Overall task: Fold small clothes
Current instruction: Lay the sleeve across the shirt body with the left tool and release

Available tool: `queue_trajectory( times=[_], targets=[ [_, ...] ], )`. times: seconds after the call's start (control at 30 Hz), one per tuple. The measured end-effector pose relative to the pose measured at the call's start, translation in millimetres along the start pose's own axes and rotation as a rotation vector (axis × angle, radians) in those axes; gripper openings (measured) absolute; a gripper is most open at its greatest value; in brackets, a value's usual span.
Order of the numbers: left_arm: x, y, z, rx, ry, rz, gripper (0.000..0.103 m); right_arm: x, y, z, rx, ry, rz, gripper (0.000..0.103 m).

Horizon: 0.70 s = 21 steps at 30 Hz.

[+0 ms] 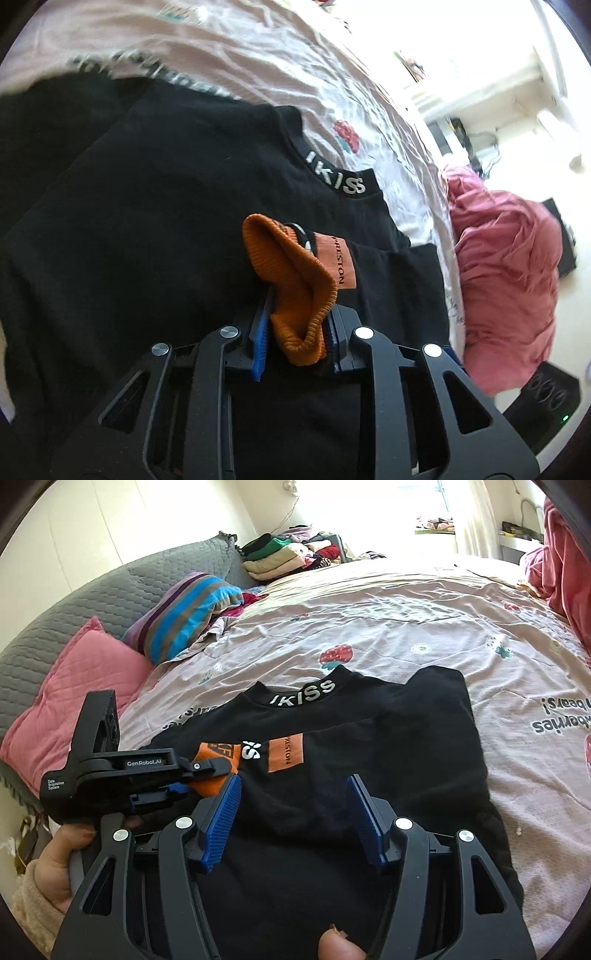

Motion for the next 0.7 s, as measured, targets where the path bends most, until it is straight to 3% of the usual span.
queue_trajectory(
  times=[0.17,0.43,0.5,0.7],
  targets=[
    [-17.4,25.0,7.7,-0.051,-0.089,0.011,0.011,-6.1,3.0,-6.4,0.015,0.014,-0.011,0.058],
    [-34.0,92.0,28.5,-0.192,-0.121,-0.022,0.007,-16.3,9.1,-10.0,0.031,-0.007,-0.022,0.058],
    [-35.6,99.2,28.9,-0.204,-0.133,-0.019,0.000,-19.4,10.6,-10.3,0.029,-0.011,-0.029,0.058],
    [-23.0,94.8,20.1,-0.185,-0.135,0.020,0.000,-33.1,12.5,-7.0,0.022,-0.050,-0.062,0.058]
  ],
)
Point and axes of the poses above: each gripper's, at about its wrist camera, not at the fingertips, and y roughly against the way its jaws point, x to its left, z to its top, the point moved 9 cm from there along -y, roughly the way its jaws point, and after that the axes turned 5 degrees about x, right-handed, at the moved point
